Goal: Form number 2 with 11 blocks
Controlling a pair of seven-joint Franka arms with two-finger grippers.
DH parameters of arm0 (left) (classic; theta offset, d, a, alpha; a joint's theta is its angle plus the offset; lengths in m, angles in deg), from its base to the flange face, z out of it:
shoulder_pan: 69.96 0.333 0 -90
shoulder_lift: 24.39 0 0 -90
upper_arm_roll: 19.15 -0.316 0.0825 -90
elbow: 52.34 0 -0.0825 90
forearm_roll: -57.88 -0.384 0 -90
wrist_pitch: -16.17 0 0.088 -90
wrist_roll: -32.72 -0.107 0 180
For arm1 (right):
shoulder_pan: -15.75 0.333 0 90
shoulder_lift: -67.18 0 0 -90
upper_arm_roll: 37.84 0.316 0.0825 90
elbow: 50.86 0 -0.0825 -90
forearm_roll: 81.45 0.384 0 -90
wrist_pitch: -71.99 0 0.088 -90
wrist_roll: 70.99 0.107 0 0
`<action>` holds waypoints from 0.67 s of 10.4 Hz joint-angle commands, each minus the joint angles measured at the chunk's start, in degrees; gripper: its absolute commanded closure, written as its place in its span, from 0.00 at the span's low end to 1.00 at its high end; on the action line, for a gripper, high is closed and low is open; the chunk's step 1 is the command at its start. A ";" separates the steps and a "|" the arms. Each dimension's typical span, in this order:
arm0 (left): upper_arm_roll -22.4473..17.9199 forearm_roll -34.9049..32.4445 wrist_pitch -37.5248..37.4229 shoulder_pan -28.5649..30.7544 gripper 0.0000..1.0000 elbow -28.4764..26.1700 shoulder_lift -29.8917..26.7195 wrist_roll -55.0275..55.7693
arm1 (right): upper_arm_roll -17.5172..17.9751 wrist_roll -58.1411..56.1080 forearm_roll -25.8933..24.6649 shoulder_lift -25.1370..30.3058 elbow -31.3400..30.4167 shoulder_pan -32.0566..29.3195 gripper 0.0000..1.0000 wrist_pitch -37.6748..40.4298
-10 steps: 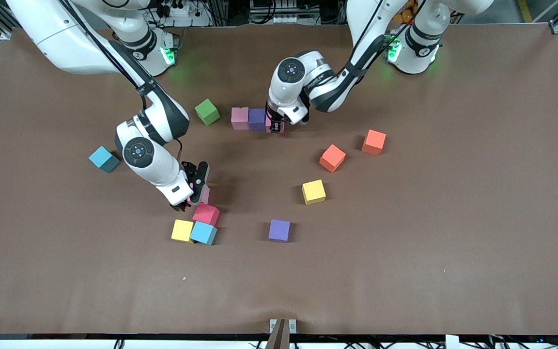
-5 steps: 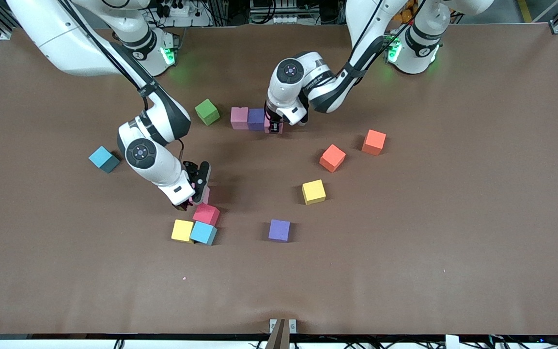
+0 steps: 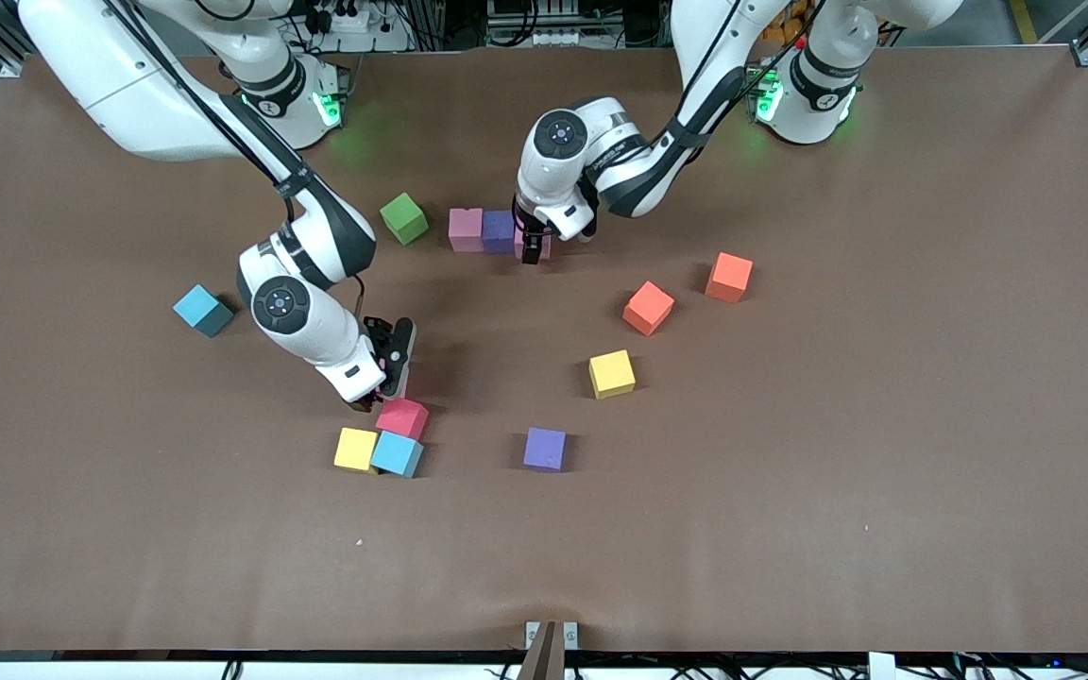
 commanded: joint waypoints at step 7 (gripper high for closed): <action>-0.59 -2.35 -14.42 8.24 0.00 1.62 -10.14 -10.71 | 0.70 1.62 -0.46 6.36 -3.80 -2.13 0.83 0.42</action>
